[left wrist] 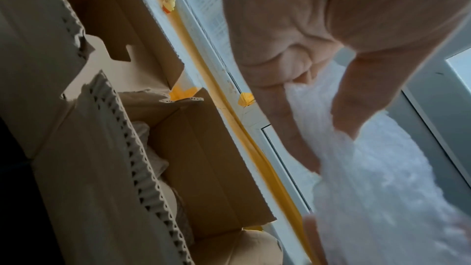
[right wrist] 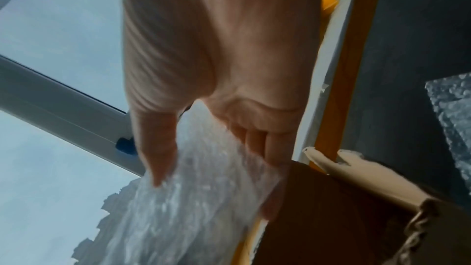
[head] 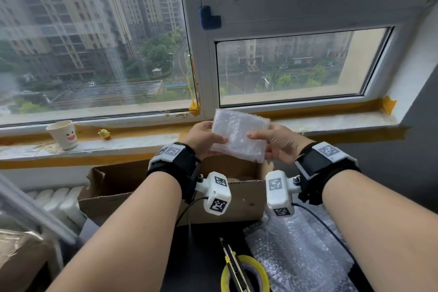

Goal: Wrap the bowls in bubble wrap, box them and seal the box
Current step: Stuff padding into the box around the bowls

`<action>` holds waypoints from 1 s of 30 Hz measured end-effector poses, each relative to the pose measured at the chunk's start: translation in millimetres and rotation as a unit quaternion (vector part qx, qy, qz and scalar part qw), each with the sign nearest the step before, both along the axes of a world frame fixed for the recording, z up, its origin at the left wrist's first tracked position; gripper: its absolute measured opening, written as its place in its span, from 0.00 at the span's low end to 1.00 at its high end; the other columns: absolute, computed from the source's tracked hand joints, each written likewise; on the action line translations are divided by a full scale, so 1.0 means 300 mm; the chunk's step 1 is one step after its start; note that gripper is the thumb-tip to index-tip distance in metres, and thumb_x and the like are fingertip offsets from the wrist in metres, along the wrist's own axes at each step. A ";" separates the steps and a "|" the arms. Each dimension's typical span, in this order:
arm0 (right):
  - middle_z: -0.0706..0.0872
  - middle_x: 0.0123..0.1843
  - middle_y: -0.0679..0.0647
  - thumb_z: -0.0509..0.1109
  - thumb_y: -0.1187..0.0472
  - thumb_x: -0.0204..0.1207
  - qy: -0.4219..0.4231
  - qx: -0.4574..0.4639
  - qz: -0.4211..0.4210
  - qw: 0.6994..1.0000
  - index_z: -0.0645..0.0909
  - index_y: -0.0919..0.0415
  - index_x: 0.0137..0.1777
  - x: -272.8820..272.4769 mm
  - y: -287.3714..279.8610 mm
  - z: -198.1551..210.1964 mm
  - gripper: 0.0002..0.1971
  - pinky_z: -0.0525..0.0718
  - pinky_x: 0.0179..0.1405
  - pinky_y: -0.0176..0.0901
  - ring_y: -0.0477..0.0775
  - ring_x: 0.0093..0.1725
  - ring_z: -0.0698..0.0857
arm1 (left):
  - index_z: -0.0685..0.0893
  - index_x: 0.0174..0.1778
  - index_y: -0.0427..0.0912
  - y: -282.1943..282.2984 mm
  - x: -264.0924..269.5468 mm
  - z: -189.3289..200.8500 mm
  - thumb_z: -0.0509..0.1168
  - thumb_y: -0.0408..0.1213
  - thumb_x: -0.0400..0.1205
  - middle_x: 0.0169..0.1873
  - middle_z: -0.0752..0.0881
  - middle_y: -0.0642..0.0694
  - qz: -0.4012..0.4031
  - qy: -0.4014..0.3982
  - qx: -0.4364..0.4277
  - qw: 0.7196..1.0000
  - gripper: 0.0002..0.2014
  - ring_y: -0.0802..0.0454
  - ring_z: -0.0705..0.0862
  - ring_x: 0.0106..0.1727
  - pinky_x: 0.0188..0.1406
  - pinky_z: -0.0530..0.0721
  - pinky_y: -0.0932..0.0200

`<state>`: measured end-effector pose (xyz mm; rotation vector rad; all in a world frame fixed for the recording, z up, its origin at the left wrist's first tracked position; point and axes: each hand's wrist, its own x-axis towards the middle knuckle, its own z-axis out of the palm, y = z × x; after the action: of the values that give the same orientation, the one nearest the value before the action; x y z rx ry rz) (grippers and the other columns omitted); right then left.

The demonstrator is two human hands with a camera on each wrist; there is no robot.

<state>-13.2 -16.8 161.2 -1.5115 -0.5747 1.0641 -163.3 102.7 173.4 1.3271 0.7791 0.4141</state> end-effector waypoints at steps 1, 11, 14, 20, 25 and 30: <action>0.85 0.60 0.63 0.74 0.68 0.74 0.007 -0.008 -0.004 1.000 0.74 0.60 0.69 0.001 -0.004 -0.005 0.23 0.89 0.29 0.47 0.60 0.47 0.88 | 0.76 0.67 0.36 -0.004 0.001 -0.001 0.64 0.17 0.78 0.64 0.82 0.34 -0.009 -0.002 -0.003 1.000 0.22 0.37 0.85 0.60 0.47 0.89 0.47; 0.84 0.47 0.63 0.52 0.85 0.78 0.137 0.112 -0.096 0.980 0.82 0.60 0.46 0.071 -0.004 -0.037 0.23 0.82 0.19 0.34 0.56 0.27 0.86 | 0.73 0.70 0.43 -0.016 0.038 -0.043 0.48 0.22 0.86 0.32 0.87 0.35 -0.013 -0.082 -0.073 0.994 0.20 0.51 0.85 0.25 0.23 0.86 0.62; 0.85 0.48 0.64 0.50 0.83 0.77 0.142 0.131 -0.104 0.976 0.85 0.65 0.42 0.070 0.016 -0.048 0.23 0.84 0.24 0.33 0.58 0.35 0.82 | 0.75 0.67 0.40 -0.004 0.044 -0.059 0.45 0.20 0.84 0.35 0.89 0.33 0.005 -0.116 -0.120 0.986 0.21 0.48 0.89 0.29 0.28 0.89 0.59; 0.83 0.37 0.65 0.61 0.64 0.67 0.018 0.052 -0.155 0.986 0.85 0.74 0.43 0.076 0.080 -0.078 0.15 0.80 0.23 0.36 0.54 0.30 0.76 | 0.73 0.62 0.34 0.045 0.035 -0.131 0.51 0.33 0.85 0.54 0.84 0.27 0.008 0.061 -0.067 0.996 0.12 0.34 0.88 0.51 0.53 0.88 0.46; 0.89 0.37 0.50 0.75 0.61 0.70 -0.421 -0.172 0.024 0.890 0.91 0.56 0.33 0.058 0.142 -0.108 0.06 0.82 0.40 0.40 0.50 0.42 0.85 | 0.82 0.65 0.51 0.136 0.018 -0.241 0.73 0.43 0.75 0.64 0.82 0.49 -0.217 0.400 0.409 0.791 0.21 0.49 0.81 0.63 0.66 0.80 0.53; 0.90 0.54 0.50 0.67 0.67 0.74 -0.527 -0.308 0.153 0.777 0.90 0.51 0.45 0.005 0.217 -0.173 0.12 0.84 0.55 0.43 0.53 0.55 0.87 | 0.63 0.79 0.62 0.191 0.008 -0.313 0.80 0.61 0.60 0.80 0.61 0.45 -0.311 0.468 0.449 0.695 0.51 0.40 0.56 0.82 0.77 0.56 0.28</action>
<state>-11.8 48.3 109.3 -2.6762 -1.3686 0.5357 -161.0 160.0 79.3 2.7092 0.8847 -0.6150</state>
